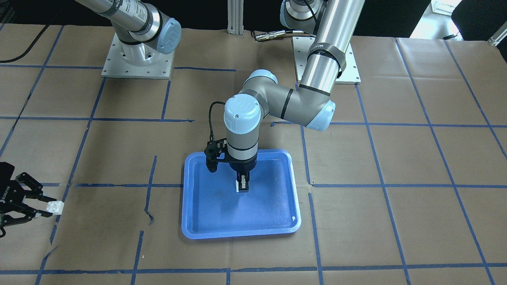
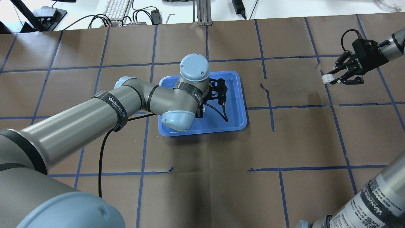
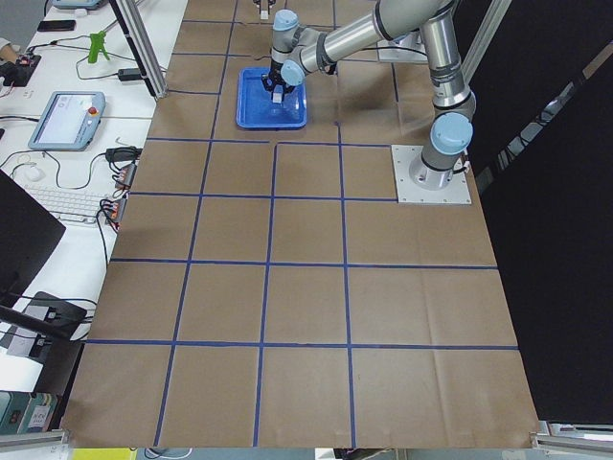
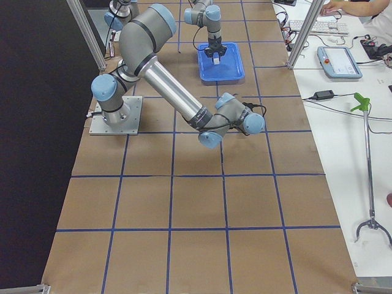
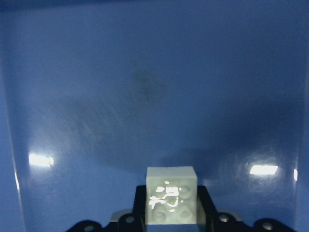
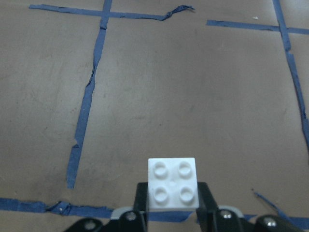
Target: Assemble white blocks and place on blue tray
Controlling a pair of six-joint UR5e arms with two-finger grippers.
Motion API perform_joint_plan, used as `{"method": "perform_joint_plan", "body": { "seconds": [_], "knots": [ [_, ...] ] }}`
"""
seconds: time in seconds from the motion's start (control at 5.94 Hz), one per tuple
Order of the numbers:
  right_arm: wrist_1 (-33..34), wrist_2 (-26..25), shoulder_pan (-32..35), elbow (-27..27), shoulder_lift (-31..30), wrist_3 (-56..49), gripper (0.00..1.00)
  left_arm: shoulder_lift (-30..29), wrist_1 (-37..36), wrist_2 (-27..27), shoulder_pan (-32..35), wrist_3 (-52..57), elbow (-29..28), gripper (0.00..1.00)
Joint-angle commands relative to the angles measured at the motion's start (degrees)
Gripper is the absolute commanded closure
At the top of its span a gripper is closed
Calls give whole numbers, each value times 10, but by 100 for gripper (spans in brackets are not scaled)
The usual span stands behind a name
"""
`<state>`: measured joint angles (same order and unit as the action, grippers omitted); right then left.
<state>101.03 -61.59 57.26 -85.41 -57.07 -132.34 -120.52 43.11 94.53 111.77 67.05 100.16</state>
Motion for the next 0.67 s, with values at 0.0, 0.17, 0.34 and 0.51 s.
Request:
{"method": "perform_joint_plan", "body": {
  "seconds": [0.0,0.17,0.34,0.51],
  "knots": [
    [-34,24,16,-1,-52,36,73,10,3,0,-14,-2,-2,19],
    [-36,34,30,-4,-66,56,73,33,54,-1,-36,-6,-11,18],
    [-36,38,56,-5,-70,60,73,77,125,-4,-48,-16,-16,18],
    [-36,56,82,-11,-73,85,72,138,211,-4,-63,-41,-18,18]
  ]
}}
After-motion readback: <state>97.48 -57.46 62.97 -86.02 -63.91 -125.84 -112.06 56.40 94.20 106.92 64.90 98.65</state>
